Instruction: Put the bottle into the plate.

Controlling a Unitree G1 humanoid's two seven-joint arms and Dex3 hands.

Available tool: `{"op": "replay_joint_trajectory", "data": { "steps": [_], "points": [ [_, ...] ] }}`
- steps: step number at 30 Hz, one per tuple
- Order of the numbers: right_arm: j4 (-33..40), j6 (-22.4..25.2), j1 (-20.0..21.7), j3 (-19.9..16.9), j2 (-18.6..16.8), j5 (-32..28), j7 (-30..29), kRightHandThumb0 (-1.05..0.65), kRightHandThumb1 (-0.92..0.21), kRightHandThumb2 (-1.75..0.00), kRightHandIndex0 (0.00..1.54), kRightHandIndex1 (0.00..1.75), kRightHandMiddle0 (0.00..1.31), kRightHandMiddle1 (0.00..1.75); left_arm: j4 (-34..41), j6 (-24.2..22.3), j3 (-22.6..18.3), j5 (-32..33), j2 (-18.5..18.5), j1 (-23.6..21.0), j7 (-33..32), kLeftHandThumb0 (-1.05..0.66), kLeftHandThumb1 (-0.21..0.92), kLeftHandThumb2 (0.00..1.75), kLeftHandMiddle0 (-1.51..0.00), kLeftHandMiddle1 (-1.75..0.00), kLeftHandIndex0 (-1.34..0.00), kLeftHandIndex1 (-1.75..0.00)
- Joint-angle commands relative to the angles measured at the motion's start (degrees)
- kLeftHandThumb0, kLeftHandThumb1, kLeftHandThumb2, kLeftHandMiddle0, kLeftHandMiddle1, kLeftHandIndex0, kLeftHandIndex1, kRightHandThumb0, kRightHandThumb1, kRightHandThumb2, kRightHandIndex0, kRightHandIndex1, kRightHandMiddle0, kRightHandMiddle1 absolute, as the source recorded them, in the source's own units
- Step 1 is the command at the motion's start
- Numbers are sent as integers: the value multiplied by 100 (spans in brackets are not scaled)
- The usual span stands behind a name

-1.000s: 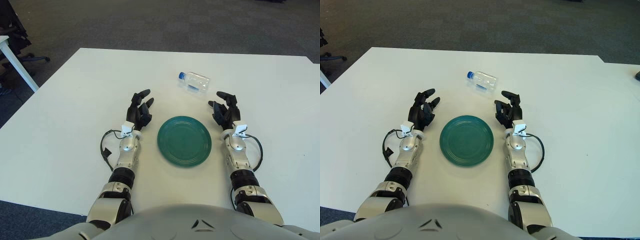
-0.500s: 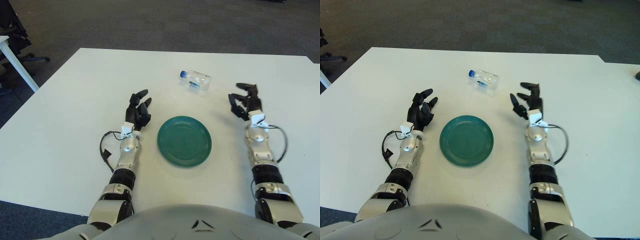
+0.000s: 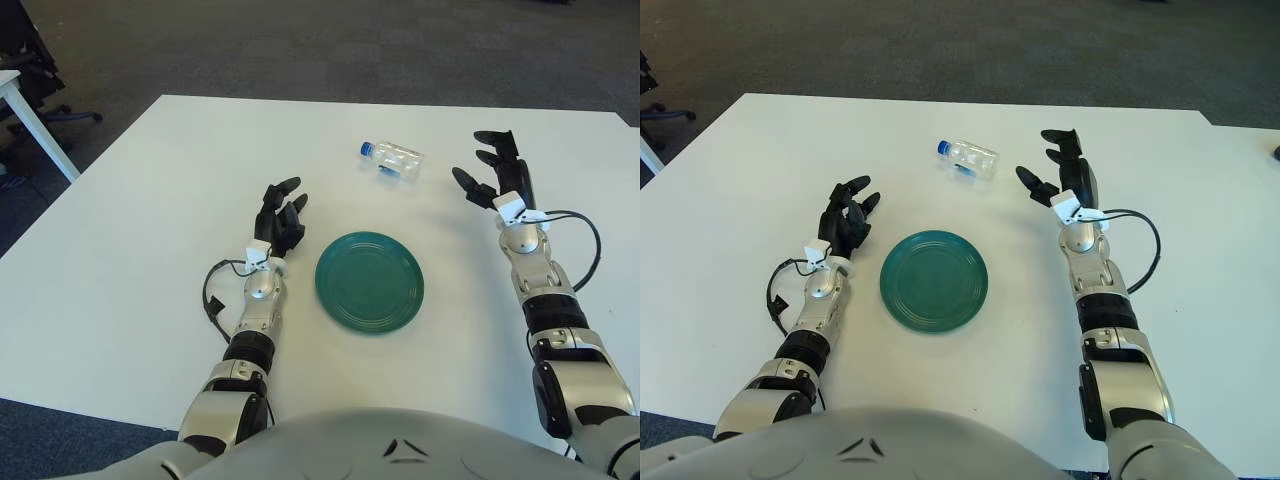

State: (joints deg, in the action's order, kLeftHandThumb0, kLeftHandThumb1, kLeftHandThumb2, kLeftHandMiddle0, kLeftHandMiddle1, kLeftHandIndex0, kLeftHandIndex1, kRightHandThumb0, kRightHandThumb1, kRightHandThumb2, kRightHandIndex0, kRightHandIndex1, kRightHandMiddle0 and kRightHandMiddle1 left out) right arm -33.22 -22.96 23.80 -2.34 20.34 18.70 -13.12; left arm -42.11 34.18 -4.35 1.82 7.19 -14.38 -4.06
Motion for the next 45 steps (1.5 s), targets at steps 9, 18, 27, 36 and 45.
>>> {"op": "replay_joint_trajectory", "data": {
  "steps": [9,18,27,36,45],
  "points": [
    [-380,-167,447,73,325,41,85,-66,-92,-39,48,11,0,84,-523,97,-110,88,95,215,-38,-68,92,77,-75,-18,-44,-95],
    [-824,-86,927,317,411,295,-74,-68,-92,-41,50,10,0,84,-754,377,-181,178,73,121,233,-68,92,81,-75,-19,-43,-93],
    [-2178,-139,2071,667,370,456,-66,-68,-92,-37,49,7,0,84,-974,535,-271,233,131,35,339,-66,92,83,-76,-22,-42,-93],
    [-3187,-44,2955,1036,241,610,77,-67,-92,-34,47,4,0,79,-958,567,-261,218,236,83,341,-67,92,82,-75,-24,-42,-93],
    [-3877,213,3514,1459,106,852,126,-71,-92,-34,45,3,0,73,-702,523,-182,231,391,279,392,-65,92,78,-69,-38,-44,-95]
  ]
}}
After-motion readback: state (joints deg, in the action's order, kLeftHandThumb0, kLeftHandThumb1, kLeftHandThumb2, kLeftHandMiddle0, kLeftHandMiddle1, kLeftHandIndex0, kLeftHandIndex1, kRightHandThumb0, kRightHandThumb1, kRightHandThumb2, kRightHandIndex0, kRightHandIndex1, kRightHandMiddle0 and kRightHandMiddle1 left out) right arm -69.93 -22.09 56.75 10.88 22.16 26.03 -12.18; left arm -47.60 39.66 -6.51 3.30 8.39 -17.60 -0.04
